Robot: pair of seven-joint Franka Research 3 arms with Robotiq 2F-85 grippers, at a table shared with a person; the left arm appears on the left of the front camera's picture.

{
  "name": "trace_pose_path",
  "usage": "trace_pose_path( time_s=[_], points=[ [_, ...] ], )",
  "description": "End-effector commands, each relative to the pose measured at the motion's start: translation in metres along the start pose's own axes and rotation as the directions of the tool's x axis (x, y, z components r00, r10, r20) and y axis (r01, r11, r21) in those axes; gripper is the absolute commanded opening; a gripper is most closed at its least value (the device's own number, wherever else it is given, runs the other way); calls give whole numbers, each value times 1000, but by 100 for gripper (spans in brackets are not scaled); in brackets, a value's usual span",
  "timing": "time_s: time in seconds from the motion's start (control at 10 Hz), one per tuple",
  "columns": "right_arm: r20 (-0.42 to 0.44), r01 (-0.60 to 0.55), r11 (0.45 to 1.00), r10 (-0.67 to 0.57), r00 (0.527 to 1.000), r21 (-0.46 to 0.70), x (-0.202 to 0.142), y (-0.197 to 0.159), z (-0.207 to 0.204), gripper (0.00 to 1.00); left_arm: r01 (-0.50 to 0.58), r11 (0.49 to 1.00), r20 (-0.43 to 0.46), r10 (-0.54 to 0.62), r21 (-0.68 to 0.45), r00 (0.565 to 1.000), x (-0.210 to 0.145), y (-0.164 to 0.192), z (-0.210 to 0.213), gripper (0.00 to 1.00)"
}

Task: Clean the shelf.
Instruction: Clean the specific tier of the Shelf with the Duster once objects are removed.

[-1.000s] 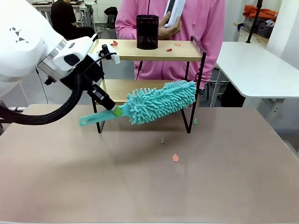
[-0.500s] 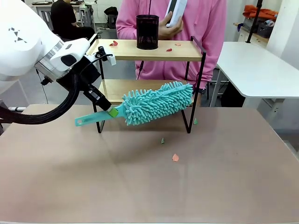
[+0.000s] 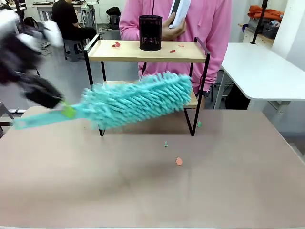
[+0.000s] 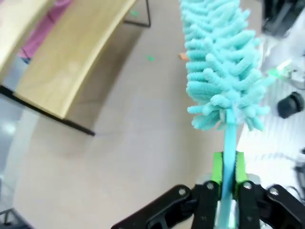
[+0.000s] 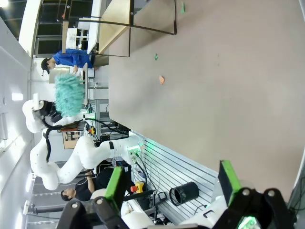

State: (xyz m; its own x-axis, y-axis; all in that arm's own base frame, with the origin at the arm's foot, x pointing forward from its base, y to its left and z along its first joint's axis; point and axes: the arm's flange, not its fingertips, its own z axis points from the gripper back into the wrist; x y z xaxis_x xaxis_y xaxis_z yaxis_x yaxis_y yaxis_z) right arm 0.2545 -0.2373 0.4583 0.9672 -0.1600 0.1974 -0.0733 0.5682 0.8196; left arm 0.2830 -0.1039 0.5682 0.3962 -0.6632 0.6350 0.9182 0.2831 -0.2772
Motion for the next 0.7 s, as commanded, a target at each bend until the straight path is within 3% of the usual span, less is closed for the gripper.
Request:
trace_pose_path(
  time_s=[0.0, 0.1, 0.2, 0.3, 0.4, 0.5, 0.6],
  points=[
    [-4, -25, 1000, 25, 1000, 0, 0, 1, 3, 100, -33, 998, 173, 23, 54, 985, -45, -15, 71, 5],
    [-4, -25, 1000, 25, 1000, 0, 0, 1, 3, 100, -142, 979, 288, 94, 148, 953, -65, -14, 103, 5],
    [-4, -25, 1000, 25, 1000, 0, 0, 1, 3, 100, -352, 893, 438, 208, 279, 875, -90, -2, 137, 5],
    [-4, -25, 1000, 25, 1000, 0, 0, 1, 3, 100, -465, 840, 506, 284, 278, 815, -107, 6, 154, 5],
    [-4, -25, 1000, 25, 1000, 0, 0, 1, 3, 100, -637, 704, 589, 382, 314, 712, -130, 18, 166, 5],
    [-4, -25, 1000, 25, 1000, 0, 0, 1, 3, 100, -719, 622, 632, 430, 310, 644, -148, 29, 168, 5],
    [-4, -25, 1000, 25, 1000, 0, 0, 1, 3, 100, -768, 579, 660, 467, 274, 588, -162, 40, 168, 5]
  ],
)
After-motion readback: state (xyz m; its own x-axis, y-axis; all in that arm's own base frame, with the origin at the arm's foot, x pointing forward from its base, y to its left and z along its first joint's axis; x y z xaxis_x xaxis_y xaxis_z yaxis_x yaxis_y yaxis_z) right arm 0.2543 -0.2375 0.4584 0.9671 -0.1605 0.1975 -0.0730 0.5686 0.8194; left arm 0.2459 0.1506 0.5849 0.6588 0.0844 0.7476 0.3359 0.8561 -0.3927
